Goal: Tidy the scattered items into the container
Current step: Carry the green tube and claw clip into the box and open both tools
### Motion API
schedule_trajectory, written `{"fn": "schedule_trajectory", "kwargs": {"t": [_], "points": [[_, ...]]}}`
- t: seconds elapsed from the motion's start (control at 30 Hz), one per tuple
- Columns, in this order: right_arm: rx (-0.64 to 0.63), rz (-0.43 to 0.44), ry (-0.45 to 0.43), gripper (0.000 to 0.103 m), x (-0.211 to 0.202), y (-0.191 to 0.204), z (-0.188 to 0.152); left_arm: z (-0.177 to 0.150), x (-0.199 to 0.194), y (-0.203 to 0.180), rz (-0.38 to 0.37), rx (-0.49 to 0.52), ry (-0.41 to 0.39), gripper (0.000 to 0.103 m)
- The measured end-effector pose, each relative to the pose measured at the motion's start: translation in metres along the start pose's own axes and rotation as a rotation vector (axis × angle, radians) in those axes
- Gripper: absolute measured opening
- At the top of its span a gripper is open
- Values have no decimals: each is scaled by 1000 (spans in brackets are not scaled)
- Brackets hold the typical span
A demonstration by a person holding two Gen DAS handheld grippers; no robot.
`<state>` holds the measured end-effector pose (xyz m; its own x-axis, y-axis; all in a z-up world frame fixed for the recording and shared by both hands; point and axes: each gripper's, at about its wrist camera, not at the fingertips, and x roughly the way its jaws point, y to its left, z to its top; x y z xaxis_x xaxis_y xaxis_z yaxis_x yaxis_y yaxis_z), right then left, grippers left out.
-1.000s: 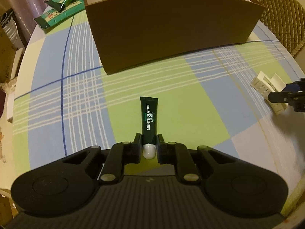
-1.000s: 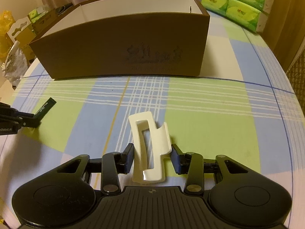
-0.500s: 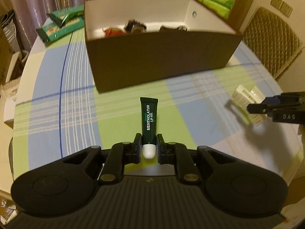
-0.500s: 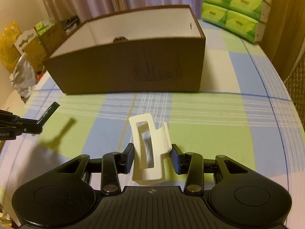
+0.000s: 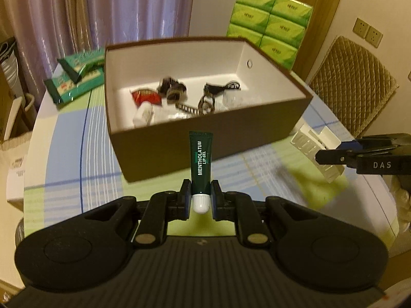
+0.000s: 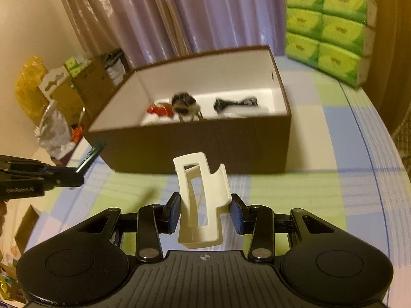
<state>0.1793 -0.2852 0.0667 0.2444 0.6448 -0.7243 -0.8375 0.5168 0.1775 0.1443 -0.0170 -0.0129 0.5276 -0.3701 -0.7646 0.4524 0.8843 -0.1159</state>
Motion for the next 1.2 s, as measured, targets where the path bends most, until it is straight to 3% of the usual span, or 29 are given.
{"fn": "schedule_trajectory", "kwargs": {"t": [0.6,0.93,1.2], "points": [[-181,50,-67,38,35,2,99,94,30,11,27,59,-78,12],[-207,51,-28,38,95,-13,154,145,79,32,56,12,-31,12],[-193,11,48,38,143,-26,173,165,126,50,101,-75,44,12]]}}
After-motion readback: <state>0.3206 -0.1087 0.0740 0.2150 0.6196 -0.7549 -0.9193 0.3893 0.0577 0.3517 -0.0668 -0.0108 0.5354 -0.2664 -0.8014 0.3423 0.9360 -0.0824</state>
